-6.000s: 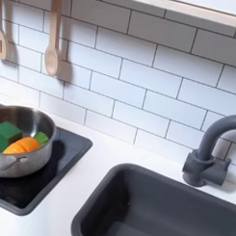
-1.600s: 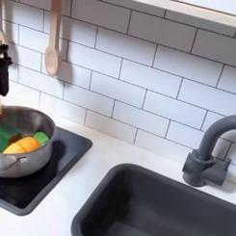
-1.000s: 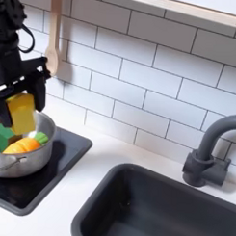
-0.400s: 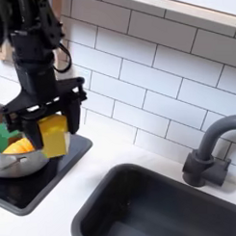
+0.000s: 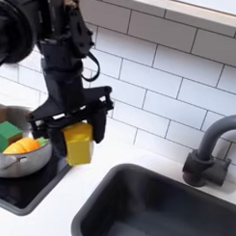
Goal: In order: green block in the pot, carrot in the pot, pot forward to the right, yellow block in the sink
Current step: 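Put the yellow block in the sink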
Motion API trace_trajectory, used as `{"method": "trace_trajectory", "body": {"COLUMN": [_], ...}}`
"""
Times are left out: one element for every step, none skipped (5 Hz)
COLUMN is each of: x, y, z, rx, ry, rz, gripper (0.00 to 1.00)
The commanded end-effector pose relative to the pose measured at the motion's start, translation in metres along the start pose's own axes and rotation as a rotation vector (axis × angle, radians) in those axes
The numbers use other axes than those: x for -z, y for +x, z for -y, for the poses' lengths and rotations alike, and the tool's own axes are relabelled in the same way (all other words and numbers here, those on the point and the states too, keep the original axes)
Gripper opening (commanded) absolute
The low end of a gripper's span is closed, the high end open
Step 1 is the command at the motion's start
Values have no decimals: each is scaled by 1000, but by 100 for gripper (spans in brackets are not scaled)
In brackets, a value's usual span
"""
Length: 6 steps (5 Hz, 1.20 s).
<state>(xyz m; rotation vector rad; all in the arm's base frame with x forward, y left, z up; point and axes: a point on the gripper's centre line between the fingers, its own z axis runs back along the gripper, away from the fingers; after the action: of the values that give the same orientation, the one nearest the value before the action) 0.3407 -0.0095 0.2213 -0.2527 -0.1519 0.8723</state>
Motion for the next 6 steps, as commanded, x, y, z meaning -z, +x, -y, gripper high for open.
{"method": "trace_trajectory", "body": {"x": [21, 36, 49, 64, 84, 101], "y": [-28, -38, -45, -52, -54, -52], "z": [20, 30, 38, 42, 36, 36], "rx": [72, 111, 140, 166, 172, 184], "ry": [29, 41, 62, 87, 130, 161], "rz": [-44, -59, -72, -85, -104, -100], "gripper": [0, 0, 0, 0, 0, 0]}}
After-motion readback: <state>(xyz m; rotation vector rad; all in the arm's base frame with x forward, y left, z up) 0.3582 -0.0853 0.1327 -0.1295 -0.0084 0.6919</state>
